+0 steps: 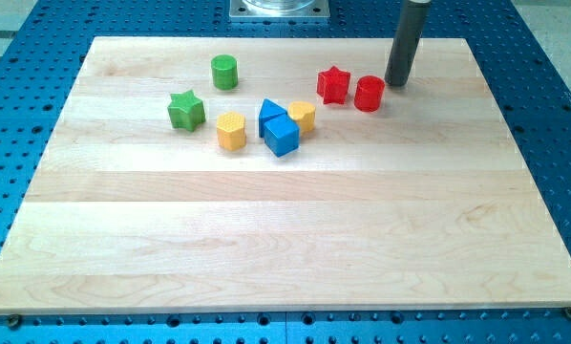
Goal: Place the red circle to the bottom right of the yellow heart
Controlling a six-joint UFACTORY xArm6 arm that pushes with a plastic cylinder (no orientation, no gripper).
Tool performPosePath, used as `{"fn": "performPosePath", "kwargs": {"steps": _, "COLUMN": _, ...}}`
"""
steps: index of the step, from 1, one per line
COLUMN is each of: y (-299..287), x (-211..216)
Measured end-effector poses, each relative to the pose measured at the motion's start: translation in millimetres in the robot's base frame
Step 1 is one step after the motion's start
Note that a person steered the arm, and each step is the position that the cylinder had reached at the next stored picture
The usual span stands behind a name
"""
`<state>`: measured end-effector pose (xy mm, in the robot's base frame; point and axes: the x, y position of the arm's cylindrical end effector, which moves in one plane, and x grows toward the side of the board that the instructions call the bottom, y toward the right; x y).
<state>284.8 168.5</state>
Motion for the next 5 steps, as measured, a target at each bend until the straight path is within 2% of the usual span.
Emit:
{"fn": "performPosePath", "kwargs": {"steps": 2, "y": -1.9, "x": -50.3}}
{"fn": "performPosePath", "kwargs": {"steps": 3, "y": -32.7, "x": -13.8}}
{"fn": "performPosePath", "kwargs": {"steps": 5, "y": -62.5, "x": 137.5}}
